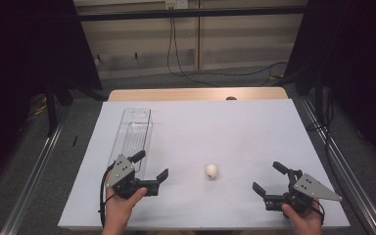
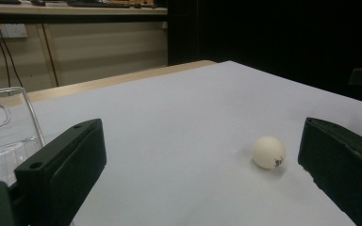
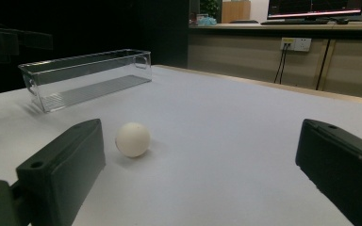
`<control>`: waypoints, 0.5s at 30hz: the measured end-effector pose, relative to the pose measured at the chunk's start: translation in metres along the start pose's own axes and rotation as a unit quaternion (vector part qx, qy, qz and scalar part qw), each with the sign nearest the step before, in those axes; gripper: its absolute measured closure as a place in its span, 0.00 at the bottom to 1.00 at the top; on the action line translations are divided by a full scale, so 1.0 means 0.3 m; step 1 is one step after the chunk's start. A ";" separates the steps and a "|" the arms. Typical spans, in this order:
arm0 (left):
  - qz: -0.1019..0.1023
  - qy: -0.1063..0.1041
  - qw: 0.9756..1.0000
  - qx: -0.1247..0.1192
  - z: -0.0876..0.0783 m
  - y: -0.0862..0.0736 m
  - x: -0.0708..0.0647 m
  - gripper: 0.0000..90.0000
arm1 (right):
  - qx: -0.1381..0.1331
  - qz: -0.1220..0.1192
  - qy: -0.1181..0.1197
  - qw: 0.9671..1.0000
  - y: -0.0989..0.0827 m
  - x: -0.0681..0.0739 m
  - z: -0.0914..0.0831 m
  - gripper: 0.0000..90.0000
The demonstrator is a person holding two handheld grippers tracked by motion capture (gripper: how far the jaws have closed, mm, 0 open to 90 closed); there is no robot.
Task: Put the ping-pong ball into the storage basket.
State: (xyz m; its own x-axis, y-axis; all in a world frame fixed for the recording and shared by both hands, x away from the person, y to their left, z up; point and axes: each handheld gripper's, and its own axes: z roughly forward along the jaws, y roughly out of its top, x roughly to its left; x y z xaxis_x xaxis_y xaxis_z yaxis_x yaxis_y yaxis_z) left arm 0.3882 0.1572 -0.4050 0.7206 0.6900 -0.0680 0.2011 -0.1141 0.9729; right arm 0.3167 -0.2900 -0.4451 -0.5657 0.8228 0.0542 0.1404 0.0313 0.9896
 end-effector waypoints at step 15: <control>-0.001 -0.021 1.000 0.004 0.057 0.002 -0.031 0.02 | -0.002 -0.002 0.002 1.000 0.001 -0.001 0.000 0.02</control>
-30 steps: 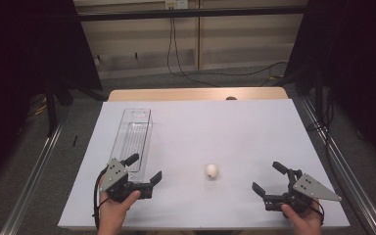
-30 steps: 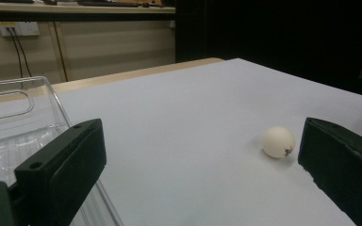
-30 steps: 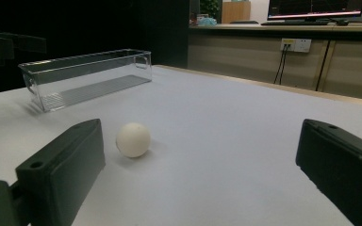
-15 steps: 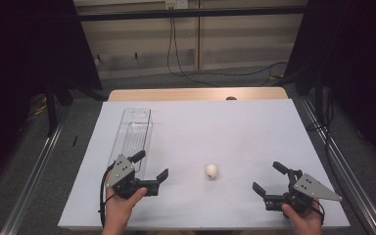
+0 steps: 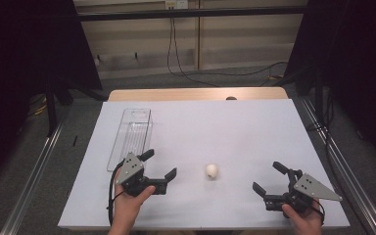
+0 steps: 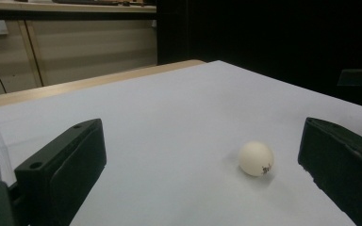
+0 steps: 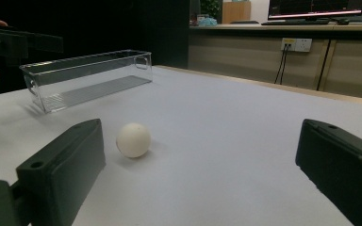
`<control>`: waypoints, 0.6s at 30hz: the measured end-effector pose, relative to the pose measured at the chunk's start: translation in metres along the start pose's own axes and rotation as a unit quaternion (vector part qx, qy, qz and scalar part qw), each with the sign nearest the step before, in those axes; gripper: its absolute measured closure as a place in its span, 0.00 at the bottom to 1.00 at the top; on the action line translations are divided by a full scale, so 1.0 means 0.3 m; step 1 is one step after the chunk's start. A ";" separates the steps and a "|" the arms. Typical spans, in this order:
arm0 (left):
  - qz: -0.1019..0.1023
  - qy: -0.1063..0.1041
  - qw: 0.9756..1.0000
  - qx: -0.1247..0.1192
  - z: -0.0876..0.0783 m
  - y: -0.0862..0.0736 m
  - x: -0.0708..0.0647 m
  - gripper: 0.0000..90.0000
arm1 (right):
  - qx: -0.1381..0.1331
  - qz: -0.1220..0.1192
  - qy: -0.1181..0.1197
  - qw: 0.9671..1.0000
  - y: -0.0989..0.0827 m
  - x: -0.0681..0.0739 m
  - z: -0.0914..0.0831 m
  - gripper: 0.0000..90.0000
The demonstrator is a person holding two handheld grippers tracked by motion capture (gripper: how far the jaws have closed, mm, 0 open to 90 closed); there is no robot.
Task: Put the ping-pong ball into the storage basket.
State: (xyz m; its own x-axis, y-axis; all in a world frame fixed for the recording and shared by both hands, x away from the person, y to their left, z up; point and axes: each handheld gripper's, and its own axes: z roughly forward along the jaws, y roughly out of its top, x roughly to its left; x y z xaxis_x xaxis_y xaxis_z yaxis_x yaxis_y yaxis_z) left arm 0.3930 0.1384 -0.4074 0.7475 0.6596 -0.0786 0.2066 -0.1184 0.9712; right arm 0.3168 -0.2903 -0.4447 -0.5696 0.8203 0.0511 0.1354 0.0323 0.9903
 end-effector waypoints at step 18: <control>-0.003 -0.009 1.000 0.009 0.045 -0.009 -0.026 0.02 | -0.002 0.004 0.000 1.000 0.002 0.001 -0.001 0.02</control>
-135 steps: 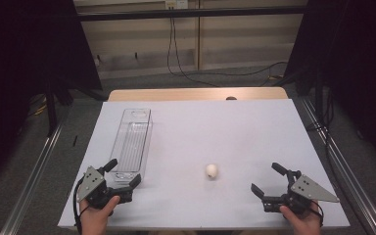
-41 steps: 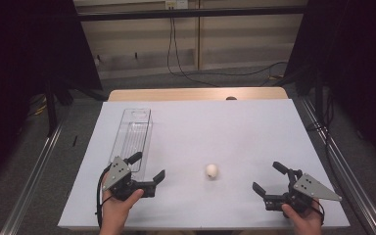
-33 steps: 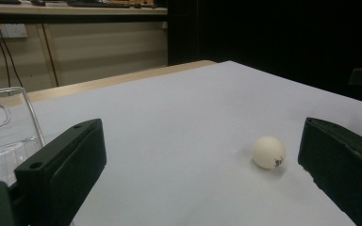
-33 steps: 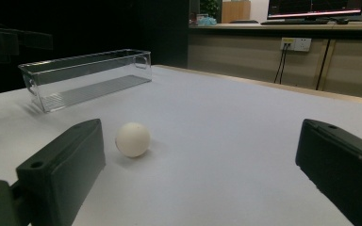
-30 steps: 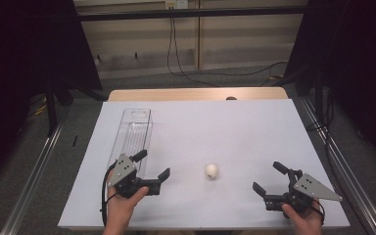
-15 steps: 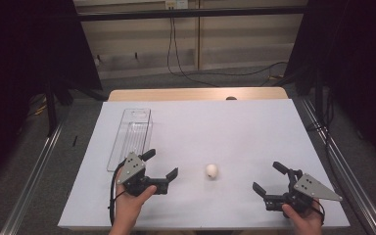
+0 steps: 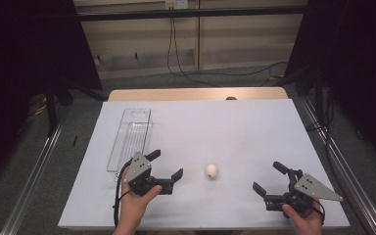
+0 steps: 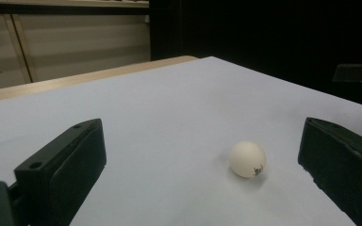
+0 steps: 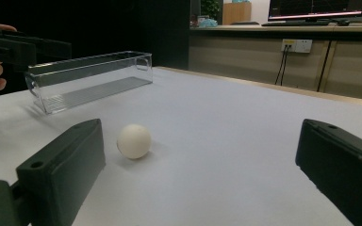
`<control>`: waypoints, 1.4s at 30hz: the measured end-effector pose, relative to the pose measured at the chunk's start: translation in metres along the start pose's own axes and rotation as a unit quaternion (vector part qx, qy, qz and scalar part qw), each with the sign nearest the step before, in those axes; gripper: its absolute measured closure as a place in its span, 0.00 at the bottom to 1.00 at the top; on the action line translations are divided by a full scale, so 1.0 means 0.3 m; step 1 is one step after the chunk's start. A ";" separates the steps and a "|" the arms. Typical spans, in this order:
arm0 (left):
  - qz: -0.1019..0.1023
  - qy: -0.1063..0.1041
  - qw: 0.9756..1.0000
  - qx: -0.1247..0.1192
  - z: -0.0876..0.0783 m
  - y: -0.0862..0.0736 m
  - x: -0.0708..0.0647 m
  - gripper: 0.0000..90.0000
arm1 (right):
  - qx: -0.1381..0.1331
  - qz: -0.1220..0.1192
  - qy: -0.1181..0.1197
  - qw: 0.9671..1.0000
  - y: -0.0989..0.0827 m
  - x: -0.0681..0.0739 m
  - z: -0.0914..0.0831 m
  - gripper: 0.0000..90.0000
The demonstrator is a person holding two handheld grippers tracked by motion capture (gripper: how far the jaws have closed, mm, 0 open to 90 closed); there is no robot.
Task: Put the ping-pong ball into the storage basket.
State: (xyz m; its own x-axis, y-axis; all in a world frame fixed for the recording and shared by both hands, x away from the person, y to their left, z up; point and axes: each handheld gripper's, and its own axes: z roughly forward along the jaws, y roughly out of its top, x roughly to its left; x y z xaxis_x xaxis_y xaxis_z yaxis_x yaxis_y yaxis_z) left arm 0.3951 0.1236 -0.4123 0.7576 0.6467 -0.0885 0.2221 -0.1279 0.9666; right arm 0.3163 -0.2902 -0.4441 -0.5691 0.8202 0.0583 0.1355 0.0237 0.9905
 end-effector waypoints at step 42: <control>0.002 -0.013 1.000 0.020 0.077 -0.014 -0.032 0.02 | -0.004 0.000 0.002 1.000 0.003 0.000 -0.002 0.02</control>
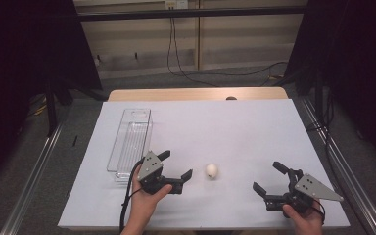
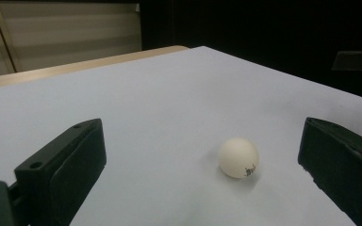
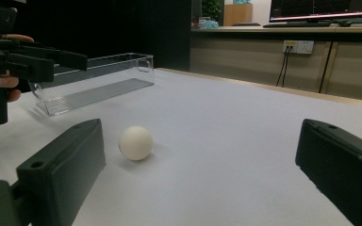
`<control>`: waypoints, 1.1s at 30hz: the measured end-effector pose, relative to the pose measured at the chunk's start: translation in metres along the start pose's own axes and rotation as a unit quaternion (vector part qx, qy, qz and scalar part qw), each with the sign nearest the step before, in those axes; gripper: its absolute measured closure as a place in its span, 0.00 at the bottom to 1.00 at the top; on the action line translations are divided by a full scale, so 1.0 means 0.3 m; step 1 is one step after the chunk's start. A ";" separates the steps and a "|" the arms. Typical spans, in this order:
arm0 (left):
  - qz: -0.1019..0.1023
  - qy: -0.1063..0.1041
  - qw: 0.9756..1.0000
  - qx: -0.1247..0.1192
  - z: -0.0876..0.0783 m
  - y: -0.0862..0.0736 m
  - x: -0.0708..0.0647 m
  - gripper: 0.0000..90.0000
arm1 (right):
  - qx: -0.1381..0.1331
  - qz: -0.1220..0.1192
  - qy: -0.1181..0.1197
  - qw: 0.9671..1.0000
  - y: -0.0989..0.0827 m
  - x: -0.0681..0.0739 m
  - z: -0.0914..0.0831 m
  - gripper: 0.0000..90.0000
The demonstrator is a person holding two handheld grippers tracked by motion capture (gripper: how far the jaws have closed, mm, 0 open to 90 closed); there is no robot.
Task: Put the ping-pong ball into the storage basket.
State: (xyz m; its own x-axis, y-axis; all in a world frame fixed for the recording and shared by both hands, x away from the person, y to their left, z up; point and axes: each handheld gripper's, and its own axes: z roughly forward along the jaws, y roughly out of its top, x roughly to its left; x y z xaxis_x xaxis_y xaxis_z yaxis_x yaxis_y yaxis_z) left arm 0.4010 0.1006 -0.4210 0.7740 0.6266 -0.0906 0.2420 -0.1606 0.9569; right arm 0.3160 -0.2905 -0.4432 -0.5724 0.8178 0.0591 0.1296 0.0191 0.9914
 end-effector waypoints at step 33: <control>0.002 -0.017 1.000 0.017 0.073 -0.010 -0.037 0.02 | 0.000 0.000 0.001 1.000 0.002 -0.001 -0.003 0.02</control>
State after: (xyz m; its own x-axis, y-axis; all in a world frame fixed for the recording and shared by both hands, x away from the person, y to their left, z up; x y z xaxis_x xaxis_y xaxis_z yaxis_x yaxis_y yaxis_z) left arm 0.4043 0.0774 -0.4289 0.7946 0.5994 -0.0970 0.2580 -0.1886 0.9475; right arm 0.3156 -0.2911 -0.4426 -0.5739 0.8168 0.0591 0.1295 0.0192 0.9914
